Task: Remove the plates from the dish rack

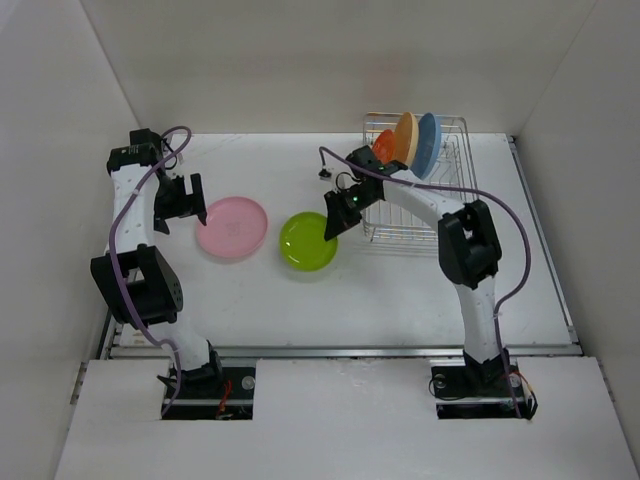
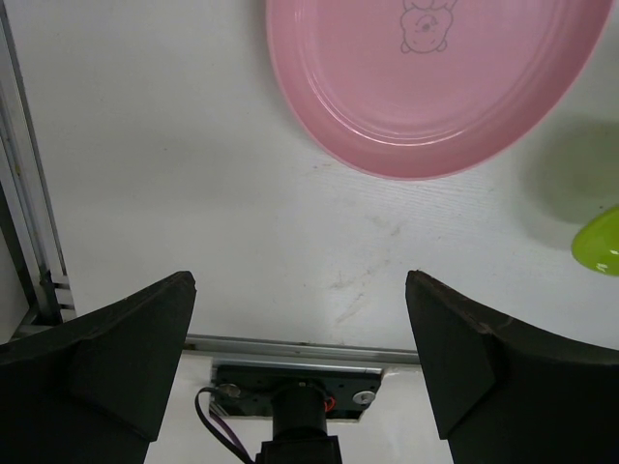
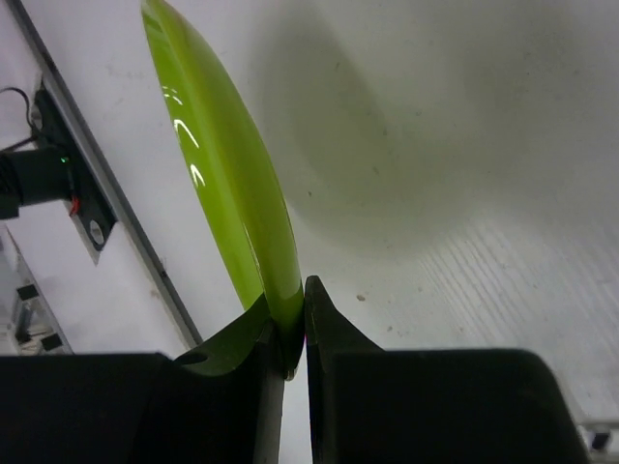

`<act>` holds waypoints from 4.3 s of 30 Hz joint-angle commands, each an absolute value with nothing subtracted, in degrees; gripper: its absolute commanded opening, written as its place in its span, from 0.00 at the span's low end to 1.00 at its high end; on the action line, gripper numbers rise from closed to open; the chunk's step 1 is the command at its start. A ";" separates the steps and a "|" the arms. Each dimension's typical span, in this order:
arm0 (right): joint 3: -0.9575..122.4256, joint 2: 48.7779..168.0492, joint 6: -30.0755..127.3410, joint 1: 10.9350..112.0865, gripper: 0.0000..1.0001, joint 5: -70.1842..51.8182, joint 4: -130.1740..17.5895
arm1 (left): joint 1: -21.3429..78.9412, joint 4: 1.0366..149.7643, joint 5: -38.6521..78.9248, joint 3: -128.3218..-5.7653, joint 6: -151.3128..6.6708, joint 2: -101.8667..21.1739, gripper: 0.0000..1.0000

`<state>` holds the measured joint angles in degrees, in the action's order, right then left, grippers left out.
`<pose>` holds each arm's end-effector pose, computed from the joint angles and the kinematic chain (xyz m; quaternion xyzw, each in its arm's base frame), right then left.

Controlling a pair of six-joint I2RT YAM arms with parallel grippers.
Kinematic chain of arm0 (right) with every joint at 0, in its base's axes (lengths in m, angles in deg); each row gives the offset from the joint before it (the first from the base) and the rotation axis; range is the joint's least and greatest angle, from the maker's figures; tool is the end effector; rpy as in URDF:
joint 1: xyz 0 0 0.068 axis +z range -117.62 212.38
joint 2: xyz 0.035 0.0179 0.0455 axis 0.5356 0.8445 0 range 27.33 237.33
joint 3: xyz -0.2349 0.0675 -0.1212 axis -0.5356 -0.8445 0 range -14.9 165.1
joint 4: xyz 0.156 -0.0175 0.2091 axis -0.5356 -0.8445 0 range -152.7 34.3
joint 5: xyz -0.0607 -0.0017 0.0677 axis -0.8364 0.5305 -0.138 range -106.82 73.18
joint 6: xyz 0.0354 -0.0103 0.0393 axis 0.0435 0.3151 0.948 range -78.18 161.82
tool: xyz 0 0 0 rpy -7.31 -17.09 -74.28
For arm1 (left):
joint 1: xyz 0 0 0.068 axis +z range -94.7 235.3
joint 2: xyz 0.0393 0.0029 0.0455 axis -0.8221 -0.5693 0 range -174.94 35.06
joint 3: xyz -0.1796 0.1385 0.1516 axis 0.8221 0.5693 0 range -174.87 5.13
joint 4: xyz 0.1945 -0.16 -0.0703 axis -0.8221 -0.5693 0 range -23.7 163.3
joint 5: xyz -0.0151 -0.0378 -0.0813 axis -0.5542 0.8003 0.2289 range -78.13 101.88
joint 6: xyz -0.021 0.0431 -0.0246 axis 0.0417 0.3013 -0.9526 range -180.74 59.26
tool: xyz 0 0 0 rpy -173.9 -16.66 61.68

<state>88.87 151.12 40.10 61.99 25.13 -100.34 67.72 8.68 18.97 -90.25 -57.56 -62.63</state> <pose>0.3888 0.2481 0.2146 -0.3216 0.8560 0.3883 0.1146 0.3382 0.0700 0.3246 -0.0664 0.9758 -0.0330 0.2059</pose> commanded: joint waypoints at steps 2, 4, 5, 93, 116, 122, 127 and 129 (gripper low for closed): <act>92.14 155.65 41.02 61.74 0.18 20.81 -102.62 | 67.78 7.03 18.64 -90.24 -56.87 -60.39 0.88; 93.55 156.79 41.81 61.74 0.25 19.04 -102.63 | 67.78 7.03 18.64 -90.24 -56.87 -60.39 0.88; 93.56 156.80 42.60 61.74 0.34 18.08 -102.63 | 67.78 7.03 18.64 -90.24 -56.87 -60.39 0.88; 103.47 137.26 60.26 67.08 0.00 -7.20 -79.08 | 61.96 7.46 8.55 -101.05 -59.50 -51.52 0.96; 118.34 170.94 86.55 76.33 0.00 -11.37 -77.13 | 64.97 10.81 -1.57 -95.16 -64.61 -50.02 1.00; 118.87 171.47 86.03 76.85 0.00 -8.74 -80.13 | 64.97 10.81 -0.44 -94.63 -64.08 -50.02 1.00; 120.88 172.78 82.08 78.61 0.24 -8.74 -82.50 | 64.97 10.81 0.62 -94.63 -64.08 -50.02 1.00; 122.81 173.40 81.02 79.22 0.30 -8.74 -83.82 | 64.97 10.81 0.63 -94.63 -63.55 -50.02 1.00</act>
<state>117.91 172.74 83.42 76.98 -9.67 -82.83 65.04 10.51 0.11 -94.73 -63.79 -50.50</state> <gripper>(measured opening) 0.283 0.997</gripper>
